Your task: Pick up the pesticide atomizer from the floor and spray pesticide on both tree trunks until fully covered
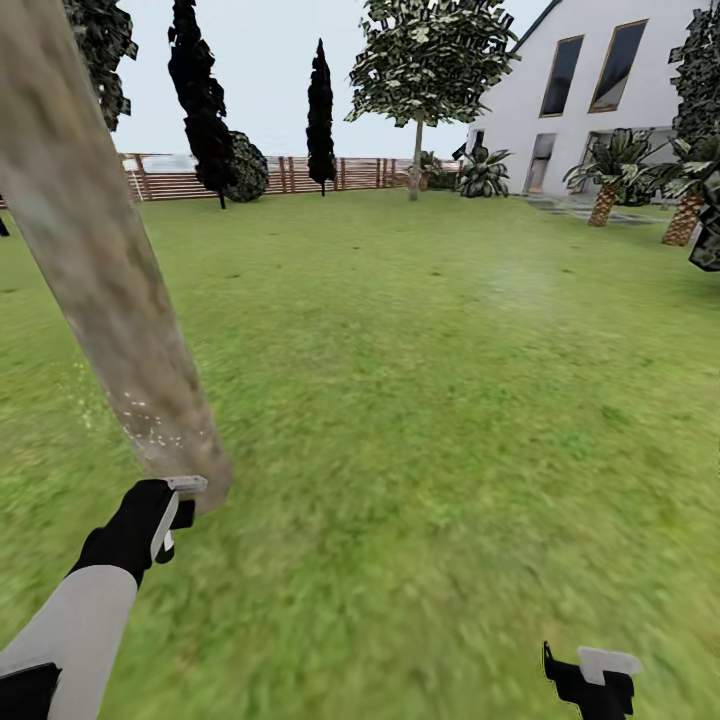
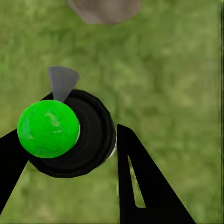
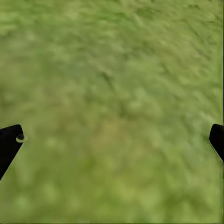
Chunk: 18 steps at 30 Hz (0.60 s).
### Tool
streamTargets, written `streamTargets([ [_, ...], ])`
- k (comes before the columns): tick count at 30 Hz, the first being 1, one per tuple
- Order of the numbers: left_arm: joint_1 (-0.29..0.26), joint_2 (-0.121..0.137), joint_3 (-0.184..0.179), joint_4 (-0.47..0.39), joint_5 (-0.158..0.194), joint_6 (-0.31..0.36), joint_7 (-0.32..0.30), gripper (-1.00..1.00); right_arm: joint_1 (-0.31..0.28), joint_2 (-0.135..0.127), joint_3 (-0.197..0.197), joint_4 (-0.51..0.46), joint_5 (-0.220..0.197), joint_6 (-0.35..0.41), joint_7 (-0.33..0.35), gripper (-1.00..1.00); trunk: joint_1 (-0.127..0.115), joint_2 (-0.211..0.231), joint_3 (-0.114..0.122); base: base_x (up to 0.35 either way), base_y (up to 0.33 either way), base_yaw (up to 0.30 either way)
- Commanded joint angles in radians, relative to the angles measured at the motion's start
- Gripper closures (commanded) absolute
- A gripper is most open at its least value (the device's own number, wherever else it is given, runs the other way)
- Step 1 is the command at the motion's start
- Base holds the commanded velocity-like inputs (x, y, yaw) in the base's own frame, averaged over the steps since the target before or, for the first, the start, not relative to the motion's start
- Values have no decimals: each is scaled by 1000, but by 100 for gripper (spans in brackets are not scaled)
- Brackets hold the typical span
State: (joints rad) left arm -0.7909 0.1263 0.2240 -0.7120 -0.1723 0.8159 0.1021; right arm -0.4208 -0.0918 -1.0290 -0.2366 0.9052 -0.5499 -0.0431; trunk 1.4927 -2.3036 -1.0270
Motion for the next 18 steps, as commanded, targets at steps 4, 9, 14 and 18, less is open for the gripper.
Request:
streamTargets([
  [4, -1, -1, 2, -1, -8, 5, -2, 100, -1, 0, -5, 2, 11, -4, -4, -100, 0, 0, -1, 93, -264, 0],
  [9, -3, -1, 0, -3, -7, 6, -2, 100, -1, 0, -5, 2, 11, -4, -4, -100, 0, 0, -1, 80, -268, 38],
  [14, -15, 1, -2, -3, -9, 9, -5, 100, -1, 0, -6, 2, 11, -4, -4, -100, 0, 0, -1, 95, -268, 250],
  [18, -17, 0, -3, -3, -11, 14, -6, 100, -1, 0, -6, 1, 11, -4, -4, -100, 0, 0, -1, 141, -264, 275],
])
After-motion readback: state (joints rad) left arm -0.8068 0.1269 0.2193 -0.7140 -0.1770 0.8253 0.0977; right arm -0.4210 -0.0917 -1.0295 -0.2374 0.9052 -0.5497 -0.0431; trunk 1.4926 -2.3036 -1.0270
